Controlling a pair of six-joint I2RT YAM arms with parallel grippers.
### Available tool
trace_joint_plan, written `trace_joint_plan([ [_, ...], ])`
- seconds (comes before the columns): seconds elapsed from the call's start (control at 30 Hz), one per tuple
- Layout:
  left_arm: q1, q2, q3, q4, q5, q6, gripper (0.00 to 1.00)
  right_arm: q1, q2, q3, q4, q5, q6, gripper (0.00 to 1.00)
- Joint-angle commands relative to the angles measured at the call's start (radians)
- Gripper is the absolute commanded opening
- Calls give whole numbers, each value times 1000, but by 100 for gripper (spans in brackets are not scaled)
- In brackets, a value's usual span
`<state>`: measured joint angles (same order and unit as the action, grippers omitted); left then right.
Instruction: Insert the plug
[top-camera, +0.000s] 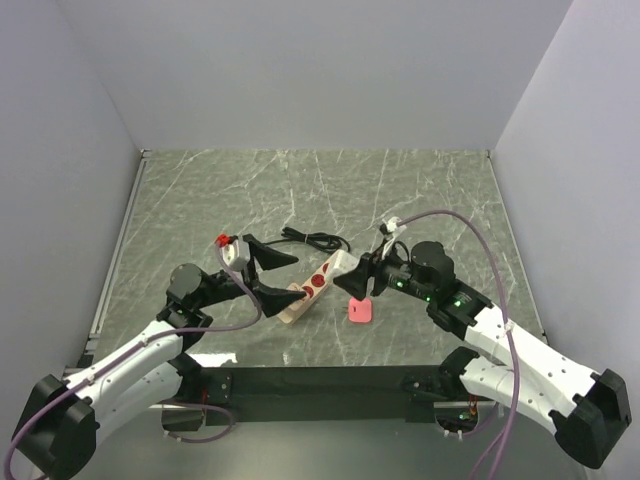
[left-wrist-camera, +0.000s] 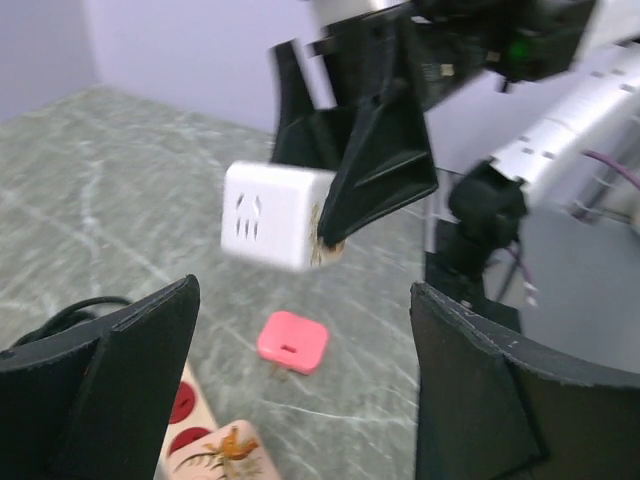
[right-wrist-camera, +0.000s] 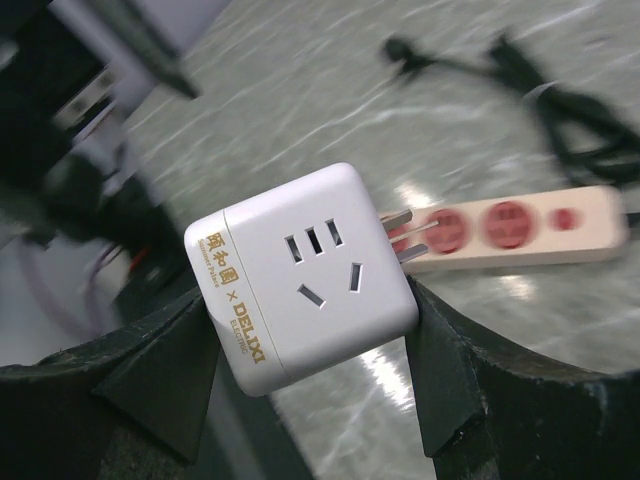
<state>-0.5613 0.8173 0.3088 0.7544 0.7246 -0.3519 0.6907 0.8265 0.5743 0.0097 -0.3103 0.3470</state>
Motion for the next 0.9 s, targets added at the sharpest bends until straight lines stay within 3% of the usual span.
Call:
trace_joint_plan([
  [0.0,3,0,16,71,154,-41,92,-11,26,52,27,-357,44,0],
  [0.33,1,85,65,63,162,-174,94,-14,79,99,62,-614,40,0],
  [0.47,-18,157,65,180,196,-272,94,-16,124,102,96,-684,47,0],
  [0.57,-63,169,66,206,191,-292,94,-20,160,107,95,-696,41,0],
  [0.87,-134,98,78,57,81,-229,95,-46,178,114,137,-688,87,0],
])
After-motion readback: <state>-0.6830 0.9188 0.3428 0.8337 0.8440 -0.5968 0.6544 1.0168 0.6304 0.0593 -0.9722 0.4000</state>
